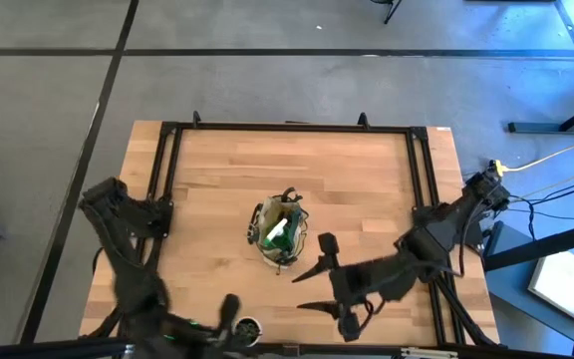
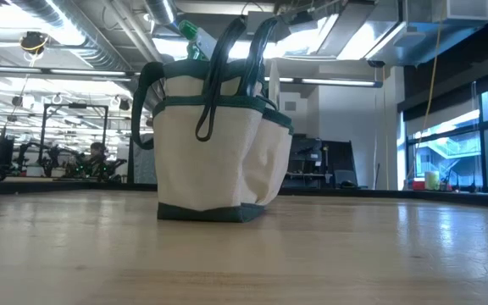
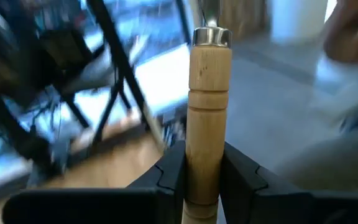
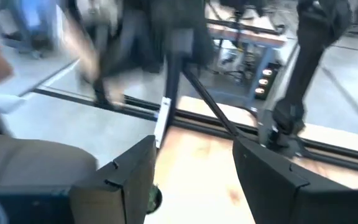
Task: Pick & Place Garden tools in Gardening bag
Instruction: Put the brown trowel into the side pocket of the green gardening bag
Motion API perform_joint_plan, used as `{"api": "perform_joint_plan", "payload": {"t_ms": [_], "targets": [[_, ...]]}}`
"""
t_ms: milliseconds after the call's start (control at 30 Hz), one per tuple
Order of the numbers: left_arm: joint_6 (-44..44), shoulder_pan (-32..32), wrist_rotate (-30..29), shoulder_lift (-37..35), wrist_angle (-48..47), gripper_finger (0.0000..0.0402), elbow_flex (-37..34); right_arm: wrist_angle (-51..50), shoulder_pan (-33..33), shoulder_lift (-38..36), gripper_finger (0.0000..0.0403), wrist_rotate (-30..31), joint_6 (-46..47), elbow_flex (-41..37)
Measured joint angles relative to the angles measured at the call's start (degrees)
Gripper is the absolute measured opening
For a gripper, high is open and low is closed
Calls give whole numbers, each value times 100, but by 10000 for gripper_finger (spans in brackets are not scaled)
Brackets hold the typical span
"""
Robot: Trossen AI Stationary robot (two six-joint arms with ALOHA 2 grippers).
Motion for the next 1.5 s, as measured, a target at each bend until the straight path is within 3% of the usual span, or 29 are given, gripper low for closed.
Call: {"api": "perform_joint_plan", "payload": {"t_ms": [100, 267, 533, 733, 1233, 1367, 1500], "targets": [[451, -252, -79, -500, 404, 61, 7, 99, 185, 2, 215, 559, -14, -204], [865, -353, -154, -977, 549, 61, 20, 453, 328, 2, 215, 640, -16, -469], [334, 523, 1188, -1025, 549, 61, -291, 1561, 346, 41, 215, 613, -713, -1038], [121, 951, 1678, -1023, 1726, 61, -1343, 2191, 346, 42, 215, 611, -872, -1456], [-24, 1207, 2366, -1521, 5147, 61, -3875, 2451, 344, 42, 215, 425, -835, -1563], [-250, 1388, 2848, -1607, 6171, 61, -4587, 2723, 296, 69, 215, 130, -851, -1563], [-578, 1644, 3690, -1607, 6987, 61, -5083, 3460, 125, 373, 215, 56, -1023, -1561]]}}
